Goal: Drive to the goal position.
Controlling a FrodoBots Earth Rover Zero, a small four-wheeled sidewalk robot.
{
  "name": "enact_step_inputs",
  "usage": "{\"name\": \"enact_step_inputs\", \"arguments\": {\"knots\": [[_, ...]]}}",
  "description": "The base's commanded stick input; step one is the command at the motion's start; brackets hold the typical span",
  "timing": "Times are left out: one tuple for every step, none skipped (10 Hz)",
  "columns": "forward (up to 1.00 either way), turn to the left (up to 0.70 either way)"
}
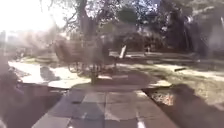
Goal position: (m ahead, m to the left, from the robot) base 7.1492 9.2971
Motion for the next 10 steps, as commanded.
{"name": "enact_step_inputs", "arguments": {"knots": [[0.50,0.00],[0.50,0.00],[0.50,0.00],[0.50,0.00],[0.50,0.00],[0.50,-0.30],[0.50,-0.50],[0.50,-0.50],[0.50,-0.50],[0.50,-0.50]]}}
